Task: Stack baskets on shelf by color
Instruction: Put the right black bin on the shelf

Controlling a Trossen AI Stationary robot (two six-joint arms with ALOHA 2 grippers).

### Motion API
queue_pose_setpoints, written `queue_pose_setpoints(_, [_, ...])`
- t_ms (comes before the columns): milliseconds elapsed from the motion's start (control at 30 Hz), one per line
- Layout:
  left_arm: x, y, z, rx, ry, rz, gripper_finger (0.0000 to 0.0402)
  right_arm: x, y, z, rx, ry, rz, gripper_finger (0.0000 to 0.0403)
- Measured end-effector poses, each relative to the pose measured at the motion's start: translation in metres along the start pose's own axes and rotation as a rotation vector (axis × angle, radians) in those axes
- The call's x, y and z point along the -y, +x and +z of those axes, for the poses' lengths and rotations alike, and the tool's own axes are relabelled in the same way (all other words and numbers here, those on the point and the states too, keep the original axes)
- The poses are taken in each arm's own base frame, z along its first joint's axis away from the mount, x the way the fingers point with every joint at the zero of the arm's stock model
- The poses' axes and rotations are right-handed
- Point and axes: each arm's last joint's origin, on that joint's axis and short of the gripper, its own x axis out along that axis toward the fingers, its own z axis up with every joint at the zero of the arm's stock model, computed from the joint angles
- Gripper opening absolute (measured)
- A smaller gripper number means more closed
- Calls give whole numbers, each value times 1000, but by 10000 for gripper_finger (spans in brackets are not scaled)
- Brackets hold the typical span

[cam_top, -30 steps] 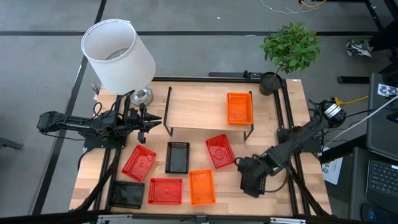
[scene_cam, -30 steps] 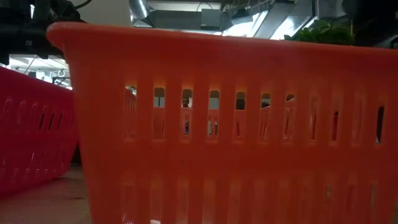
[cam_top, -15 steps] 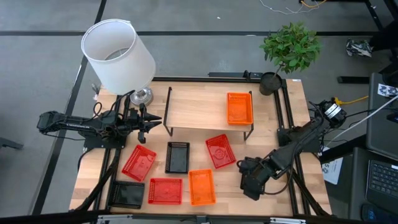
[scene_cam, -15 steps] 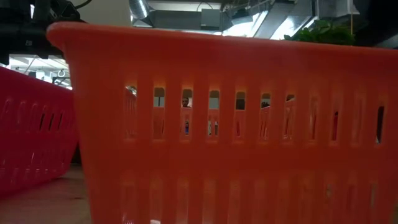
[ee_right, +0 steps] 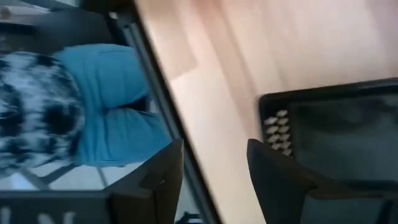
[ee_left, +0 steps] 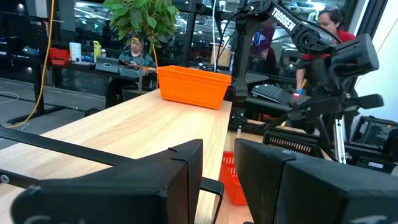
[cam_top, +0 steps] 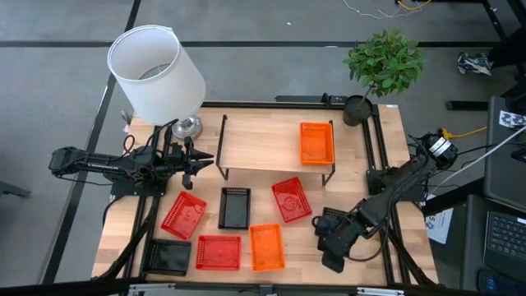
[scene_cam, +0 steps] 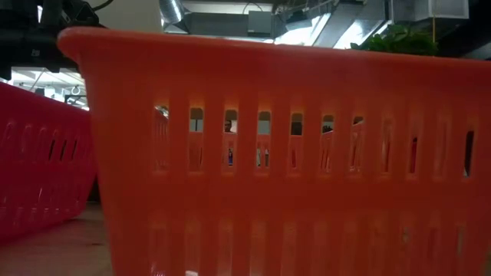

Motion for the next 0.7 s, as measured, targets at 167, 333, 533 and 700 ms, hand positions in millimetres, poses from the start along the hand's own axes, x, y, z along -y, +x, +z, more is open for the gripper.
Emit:
queue_pose_setpoints(167, [0, 0, 0, 0, 1, 0, 85, -8, 2, -23, -12, 78, 12, 177])
queue_pose_setpoints(333, [0, 0, 0, 0, 1, 0, 85, -21, 3, -41, 64, 81, 89, 177])
queue_pose_setpoints(533, [0, 0, 0, 0, 1, 0, 85, -23, 9, -49, 146, 57, 75, 177])
queue_pose_setpoints(700, [0, 0, 0, 0, 1, 0, 85, -8, 23, -51, 103, 48, -90, 177])
